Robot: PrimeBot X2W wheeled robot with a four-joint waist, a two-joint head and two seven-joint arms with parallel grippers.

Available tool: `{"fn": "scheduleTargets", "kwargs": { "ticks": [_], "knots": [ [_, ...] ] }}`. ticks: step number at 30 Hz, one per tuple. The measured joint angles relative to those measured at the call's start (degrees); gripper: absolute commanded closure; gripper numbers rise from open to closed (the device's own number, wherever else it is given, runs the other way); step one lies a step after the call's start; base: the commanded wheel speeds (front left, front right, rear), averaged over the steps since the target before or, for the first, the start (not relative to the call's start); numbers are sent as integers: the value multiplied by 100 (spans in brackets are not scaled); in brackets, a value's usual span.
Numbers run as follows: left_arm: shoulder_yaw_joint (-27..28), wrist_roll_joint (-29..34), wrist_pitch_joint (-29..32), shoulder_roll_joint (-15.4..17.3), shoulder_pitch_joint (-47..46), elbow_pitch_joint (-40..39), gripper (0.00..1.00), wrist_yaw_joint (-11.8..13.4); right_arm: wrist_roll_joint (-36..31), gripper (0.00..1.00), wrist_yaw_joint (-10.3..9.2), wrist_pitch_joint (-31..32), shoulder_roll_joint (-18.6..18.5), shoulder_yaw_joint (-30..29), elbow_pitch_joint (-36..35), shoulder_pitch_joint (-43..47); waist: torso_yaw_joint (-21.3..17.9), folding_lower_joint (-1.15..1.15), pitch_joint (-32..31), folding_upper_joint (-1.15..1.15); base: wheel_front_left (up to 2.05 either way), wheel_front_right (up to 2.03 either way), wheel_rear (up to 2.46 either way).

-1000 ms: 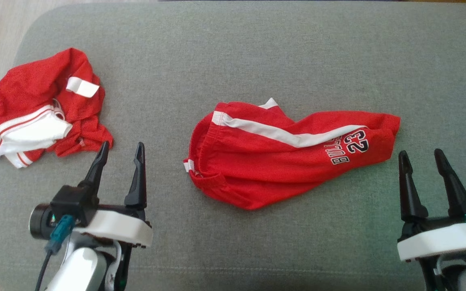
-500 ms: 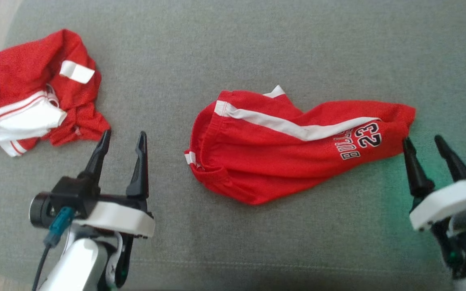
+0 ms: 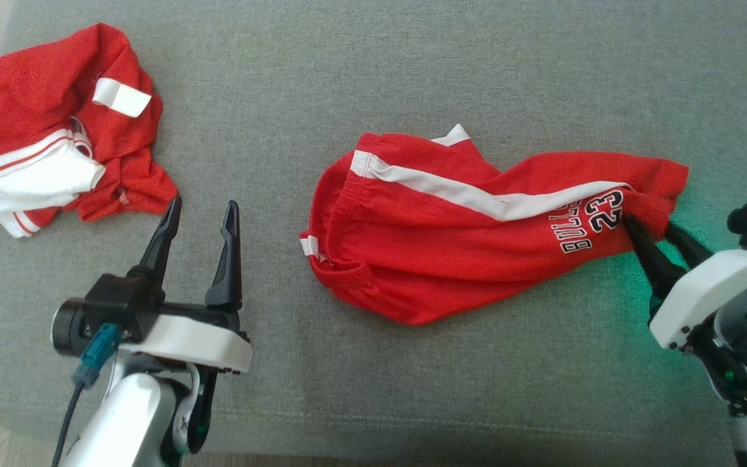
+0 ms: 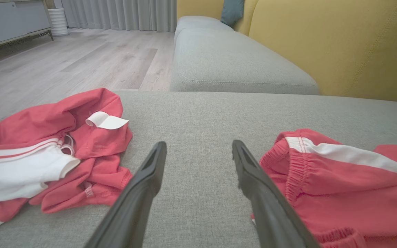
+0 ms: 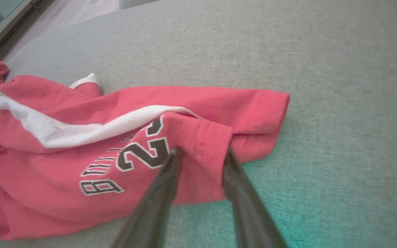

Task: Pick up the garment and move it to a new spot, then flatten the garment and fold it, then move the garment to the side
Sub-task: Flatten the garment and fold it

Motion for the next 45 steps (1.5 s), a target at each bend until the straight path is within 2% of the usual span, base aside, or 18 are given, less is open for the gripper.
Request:
{"fn": "scheduleTargets", "kwargs": {
  "ticks": [6, 14, 19, 20, 21, 22, 23, 36, 41, 45],
  "knots": [
    [11, 0, -1, -32, -22, 46, 0, -8, 120, 100, 0, -268, -115, 98, -393, 168, -17, 0, -48, 0, 0, 0, 0],
    [109, 1, -8, -45, -12, 70, 0, -4, -242, 100, 0, -209, -82, 187, -1066, 1575, -81, -1, -224, 0, 0, 0, 0],
    [111, 2, -8, -59, 4, 67, 0, -1, -476, 100, 0, -158, -97, 305, -1168, 1812, -129, -1, -274, 0, 0, 0, 0],
    [111, 2, -8, -59, 9, 67, 0, -1, -543, 84, 0, -129, -104, 326, -1174, 1813, -136, -1, -280, 0, 0, 0, 0],
    [112, 2, -8, -58, 14, 67, 0, -1, -620, 33, 0, -125, -110, 352, -1177, 1814, -144, -1, -284, 0, 0, 0, 0],
    [113, 2, -8, -56, 18, 67, 0, -1, -689, 33, 0, -125, -107, 367, -1182, 1814, -154, -1, -288, 0, 0, 0, 0],
    [114, 2, -8, -55, 18, 67, 0, -1, -735, 0, 0, -127, -94, 378, -1183, 1817, -161, -1, -295, 0, 0, 0, 0],
    [112, 1, 23, -9, 284, 85, 0, 64, -1274, 0, 0, -1597, 704, -275, -1882, 2001, -160, -1, -735, 0, 0, 0, 0],
    [104, 1, 104, 27, 357, 14, 0, 111, -1373, 0, 0, -1985, 975, -388, -1788, 1796, -130, -1, -923, 0, 0, 0, 0],
    [91, 1, 152, 88, 446, -43, 0, 137, -1426, 0, 0, -2132, 1035, -450, -1675, 1727, -110, -1, -994, 0, 0, 0, 0]
  ]
}}
